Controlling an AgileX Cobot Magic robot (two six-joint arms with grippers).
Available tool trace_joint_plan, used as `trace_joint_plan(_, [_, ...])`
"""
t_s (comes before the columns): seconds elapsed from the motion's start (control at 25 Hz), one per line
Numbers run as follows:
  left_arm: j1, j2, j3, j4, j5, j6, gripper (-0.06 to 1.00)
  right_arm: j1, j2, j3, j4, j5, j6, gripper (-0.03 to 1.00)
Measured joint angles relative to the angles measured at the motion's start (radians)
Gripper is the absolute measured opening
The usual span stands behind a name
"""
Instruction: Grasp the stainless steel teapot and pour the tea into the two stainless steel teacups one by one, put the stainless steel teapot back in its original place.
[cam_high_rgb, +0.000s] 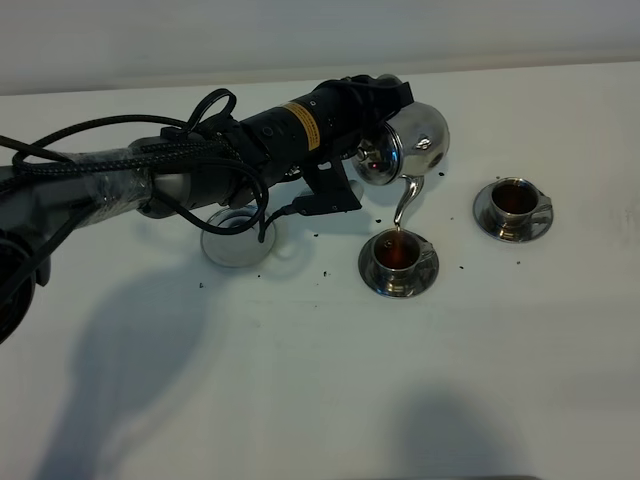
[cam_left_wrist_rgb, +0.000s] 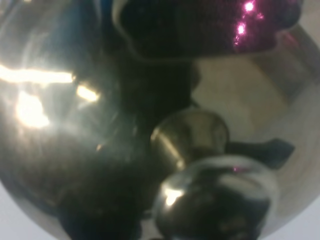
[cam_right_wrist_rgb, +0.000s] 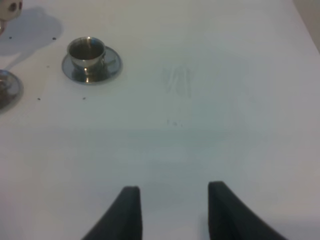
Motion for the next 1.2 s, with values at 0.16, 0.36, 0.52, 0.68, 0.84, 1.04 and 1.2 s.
trace_joint_plan(0.16, [0.000,0.000,0.000,0.018,-0.026,0.000,0.22,0.000,0.000,0.000,0.000,0.000,0.000,0.31])
trace_joint_plan(0.36, [0.000,0.000,0.000,0.045,-0.050,0.001,0.22,0.000,0.000,0.000,0.000,0.000,0.000,0.31])
trace_joint_plan(0.52, [-0.001,0.000,0.000,0.070,-0.054,0.001,0.22,0.000,0.000,0.000,0.000,0.000,0.000,0.31])
trace_joint_plan(0.68, [-0.001,0.000,0.000,0.082,-0.057,0.001,0.22,0.000,0.000,0.000,0.000,0.000,0.000,0.31])
trace_joint_plan(0.84, [-0.001,0.000,0.000,0.103,-0.059,0.001,0.22,0.000,0.000,0.000,0.000,0.000,0.000,0.31])
trace_joint_plan(1.04, [-0.001,0.000,0.000,0.104,-0.056,0.000,0.22,0.000,0.000,0.000,0.000,0.000,0.000,0.31])
trace_joint_plan(1.2, [-0.001,0.000,0.000,0.106,-0.026,-0.009,0.22,0.000,0.000,0.000,0.000,0.000,0.000,0.31])
